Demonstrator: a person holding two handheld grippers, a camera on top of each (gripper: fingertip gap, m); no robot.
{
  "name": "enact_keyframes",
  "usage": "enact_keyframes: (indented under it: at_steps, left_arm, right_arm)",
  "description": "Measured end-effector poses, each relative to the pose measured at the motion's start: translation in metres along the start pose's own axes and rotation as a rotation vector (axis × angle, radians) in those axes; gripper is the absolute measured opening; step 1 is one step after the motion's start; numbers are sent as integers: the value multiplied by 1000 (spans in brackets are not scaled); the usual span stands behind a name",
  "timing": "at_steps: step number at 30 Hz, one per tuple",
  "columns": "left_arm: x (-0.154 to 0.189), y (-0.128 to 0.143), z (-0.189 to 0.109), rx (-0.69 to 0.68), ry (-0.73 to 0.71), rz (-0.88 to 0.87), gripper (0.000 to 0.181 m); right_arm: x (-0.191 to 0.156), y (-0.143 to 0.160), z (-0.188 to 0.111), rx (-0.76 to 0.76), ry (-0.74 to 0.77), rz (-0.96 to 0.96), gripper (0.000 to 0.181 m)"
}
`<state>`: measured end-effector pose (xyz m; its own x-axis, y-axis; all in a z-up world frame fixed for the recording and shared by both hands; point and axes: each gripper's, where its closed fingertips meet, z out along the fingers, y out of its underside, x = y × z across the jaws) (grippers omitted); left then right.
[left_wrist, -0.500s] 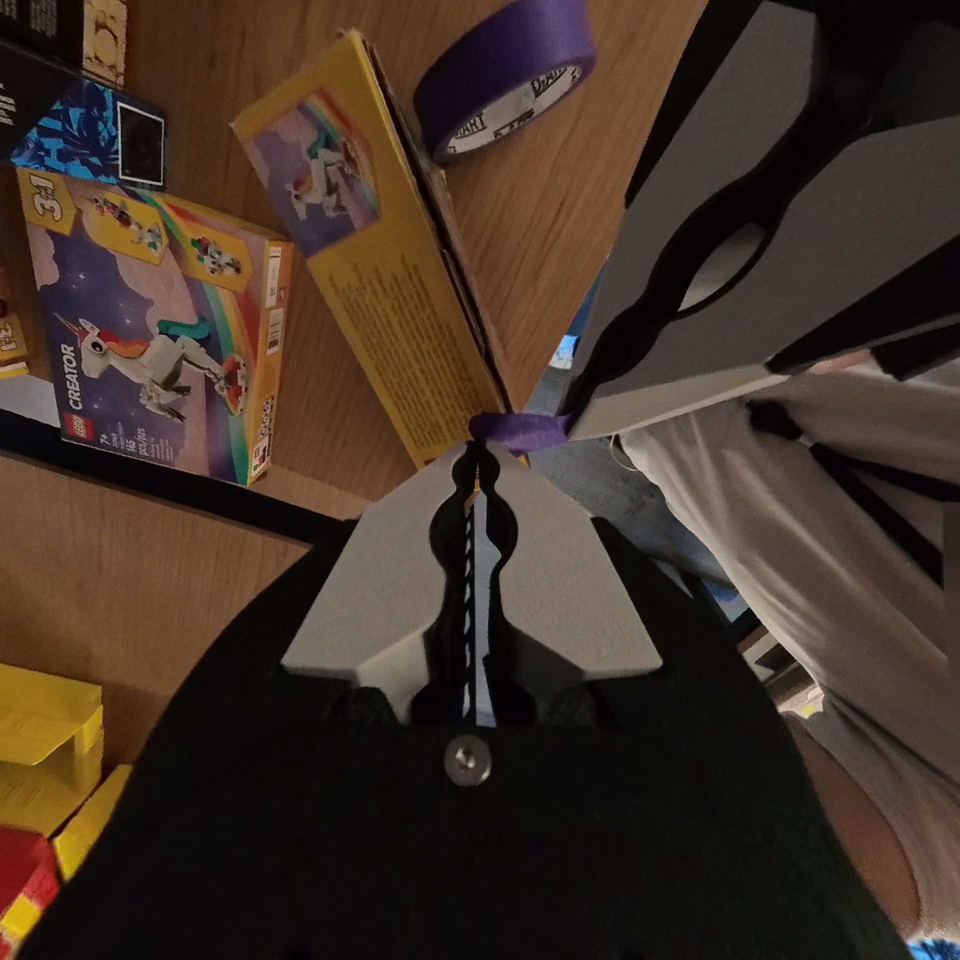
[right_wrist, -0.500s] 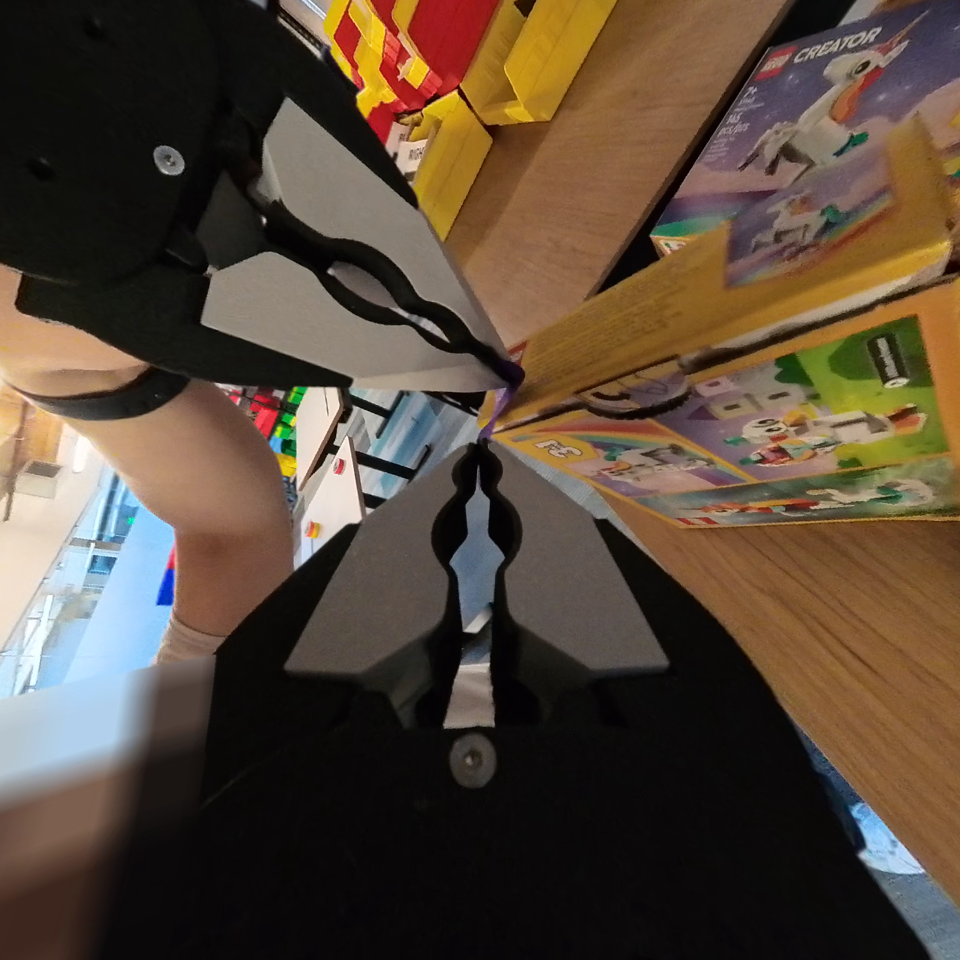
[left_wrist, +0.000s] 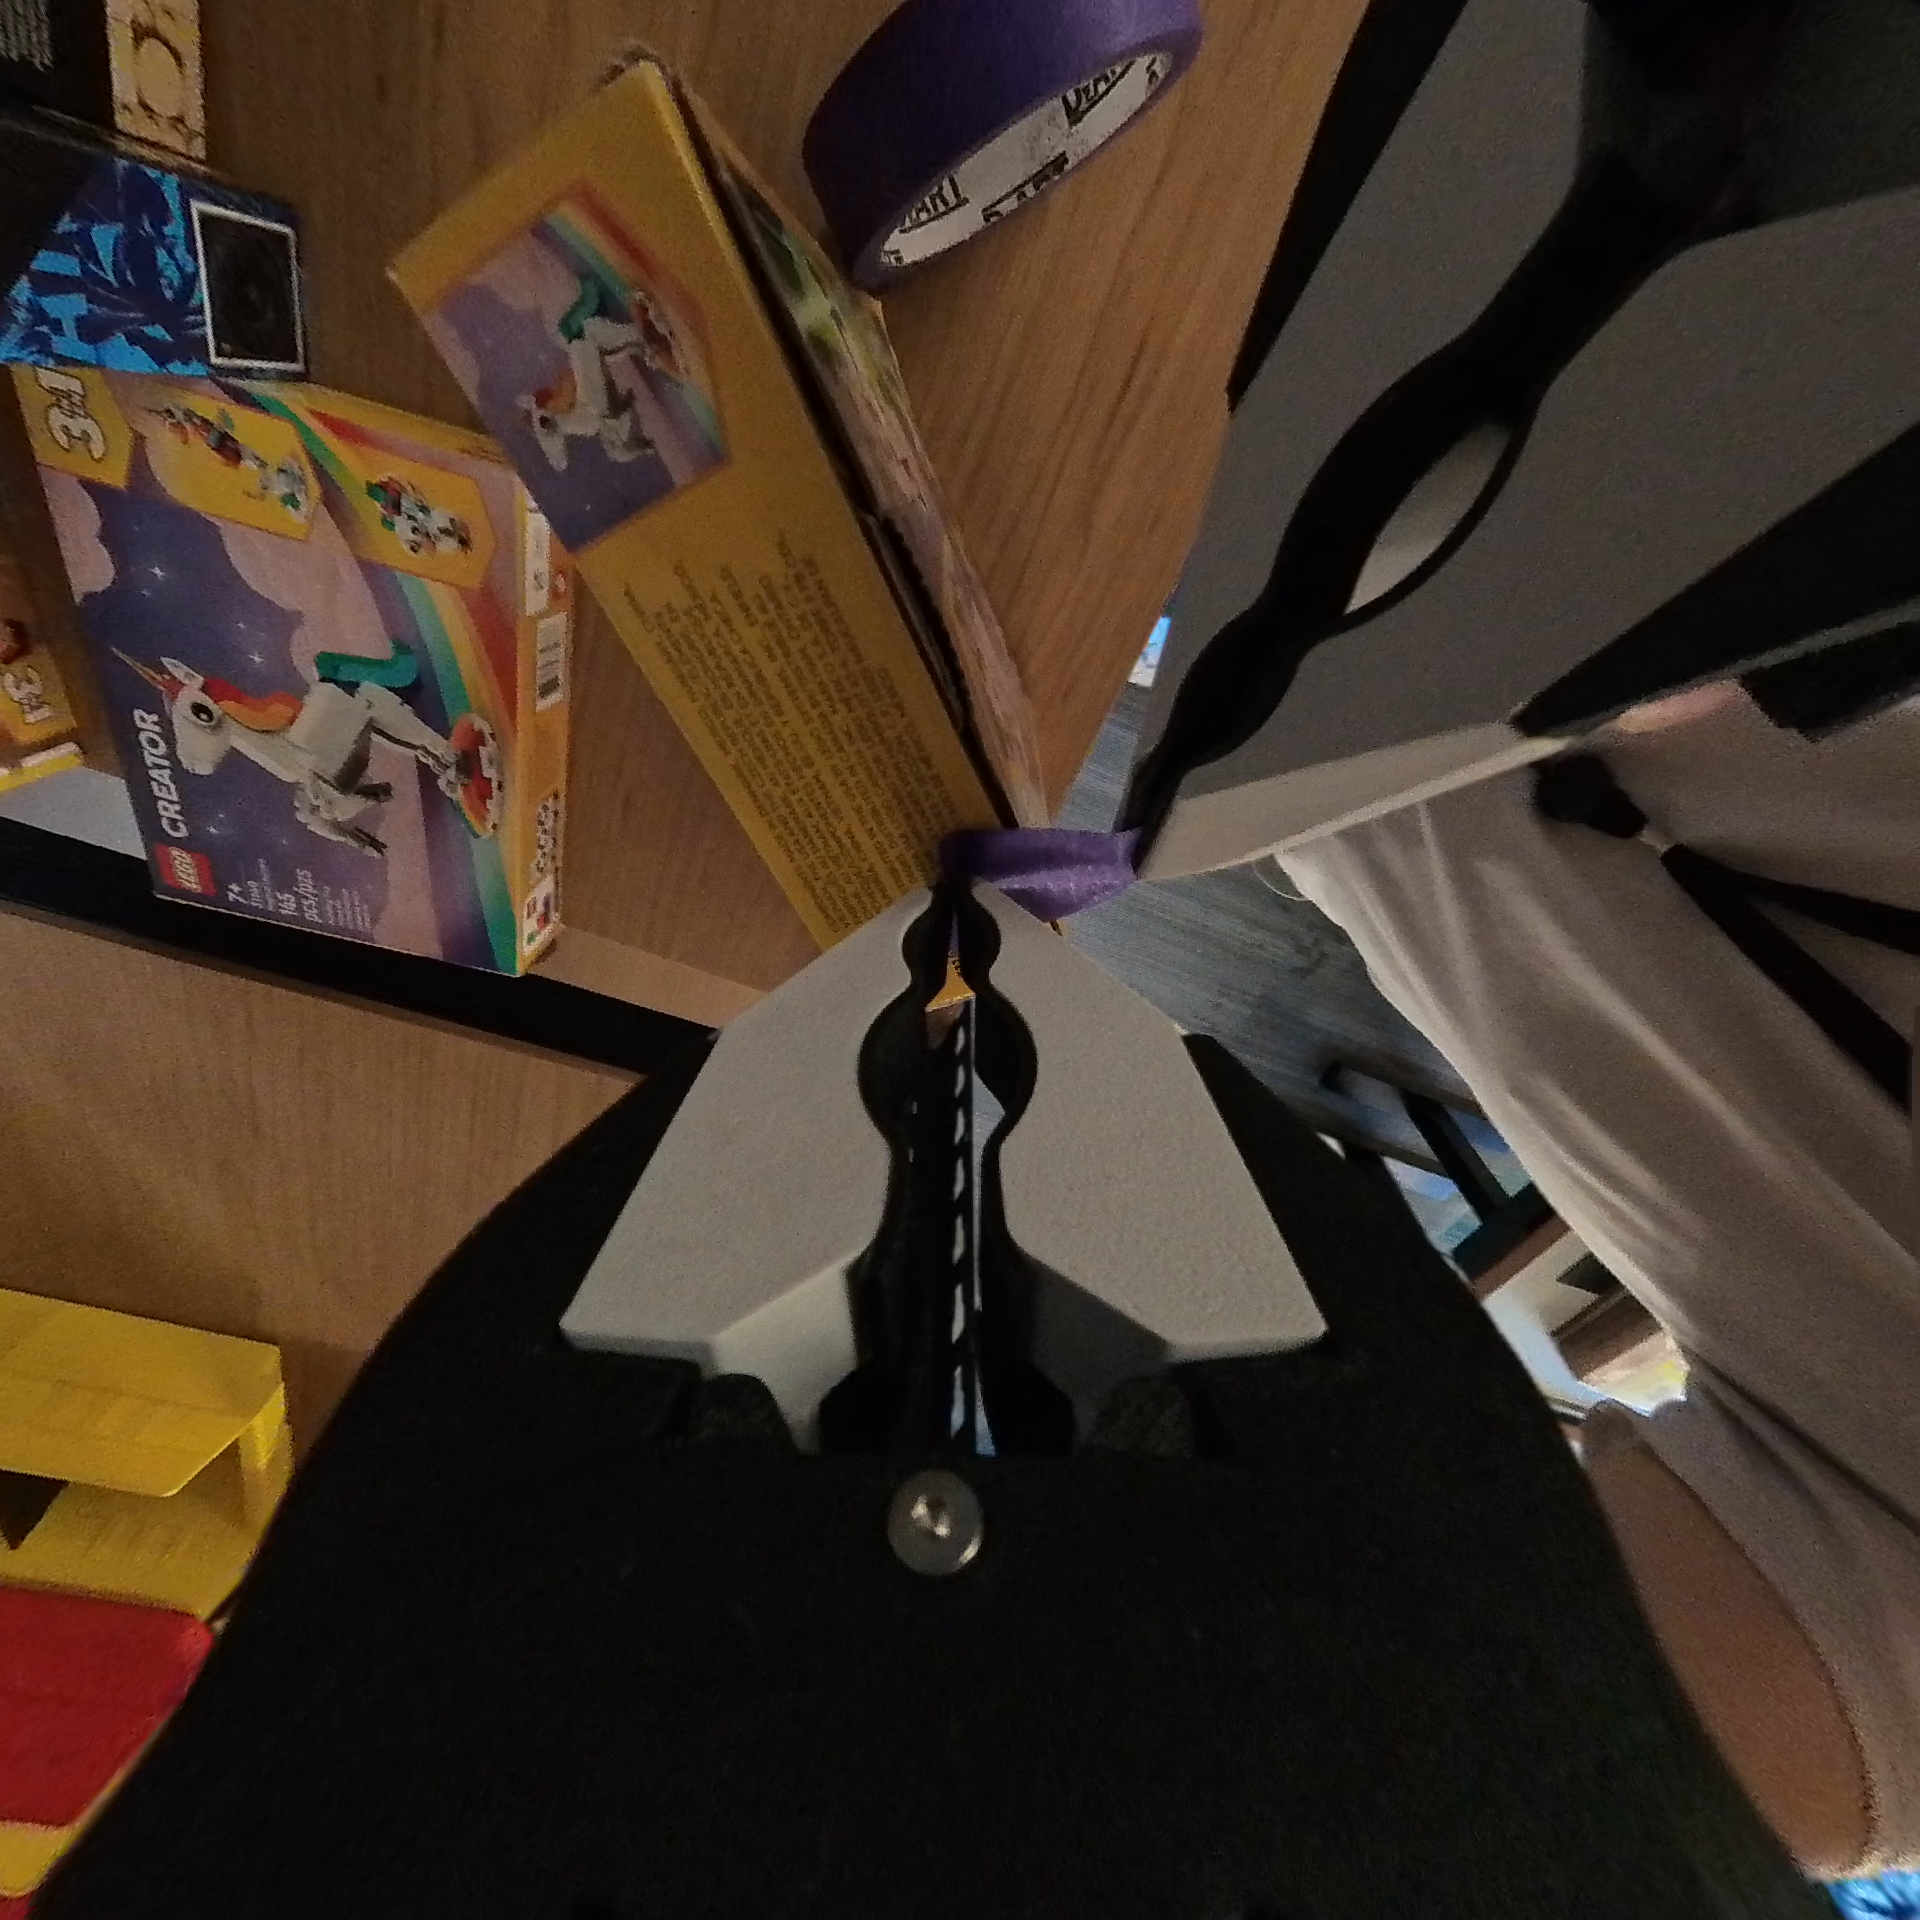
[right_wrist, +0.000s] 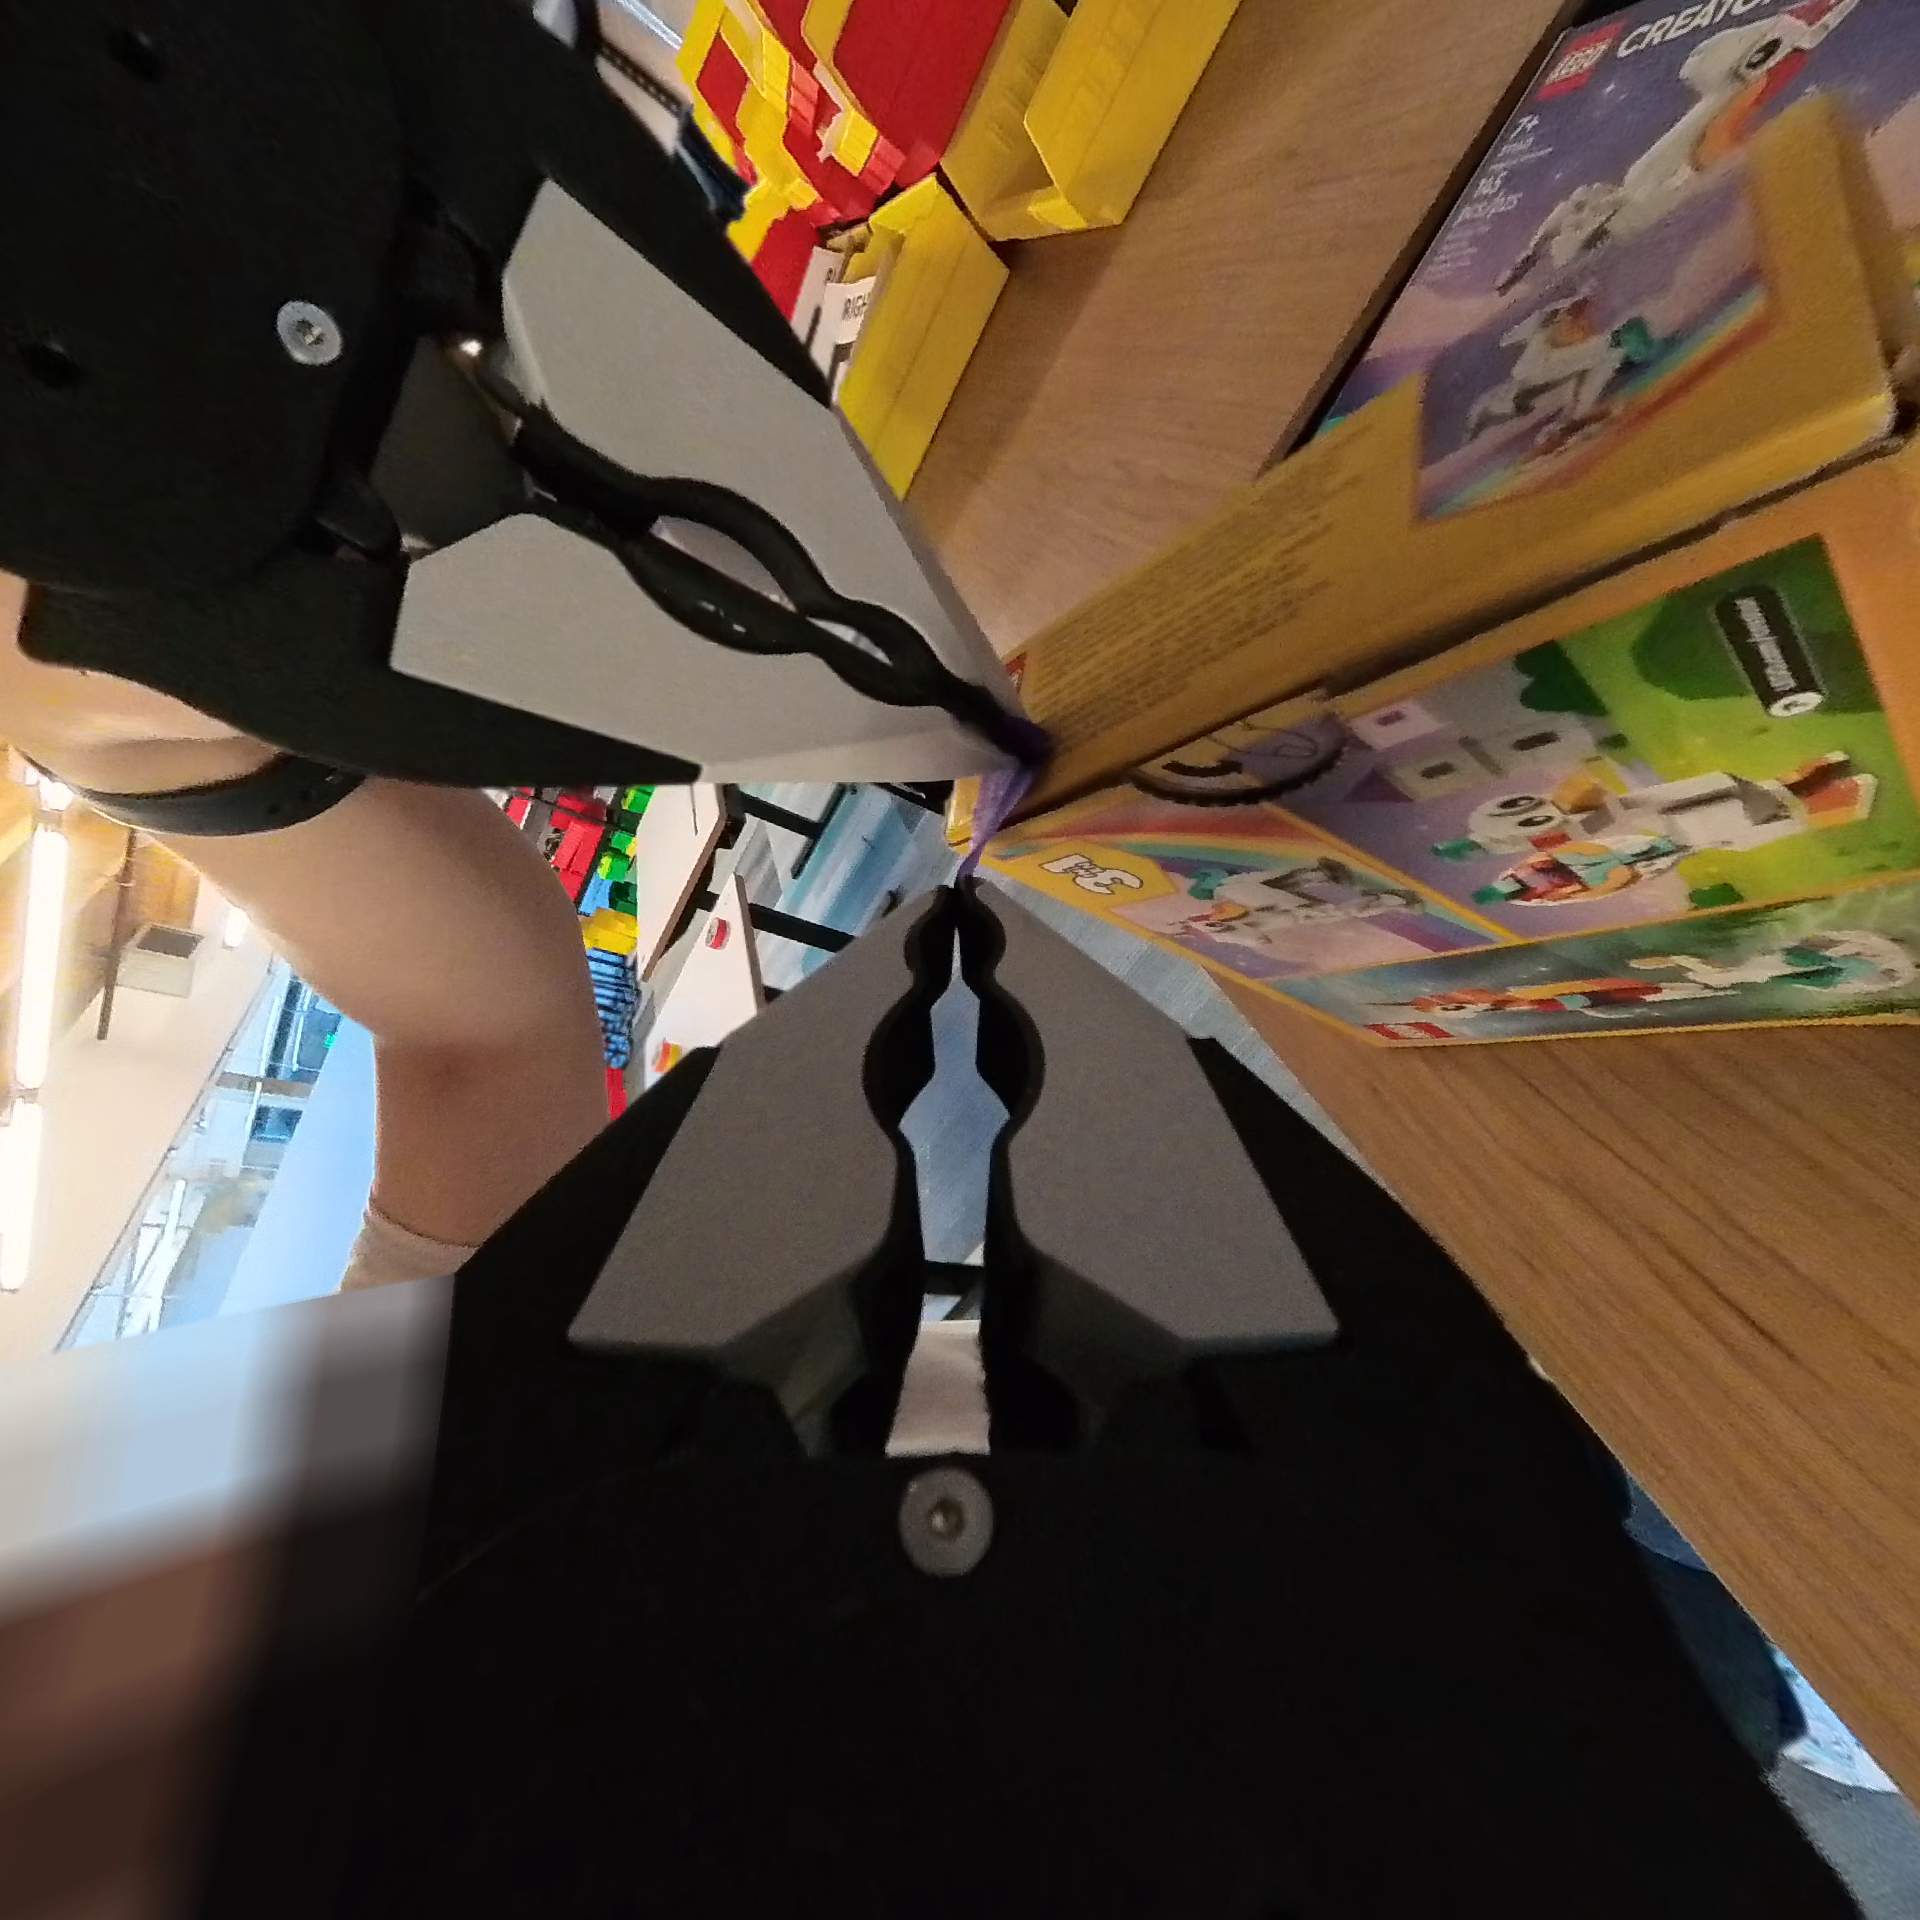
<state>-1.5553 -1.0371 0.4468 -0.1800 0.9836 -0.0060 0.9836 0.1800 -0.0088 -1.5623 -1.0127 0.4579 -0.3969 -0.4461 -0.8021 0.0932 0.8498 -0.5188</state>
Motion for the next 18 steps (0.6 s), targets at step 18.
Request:
enact_keyframes:
  at_steps: [18]
  left_arm:
    - [-24, -9, -9, 219, -417, 93, 32]
  right_arm:
    - [7, -3, -3, 28, -61, 22, 0]
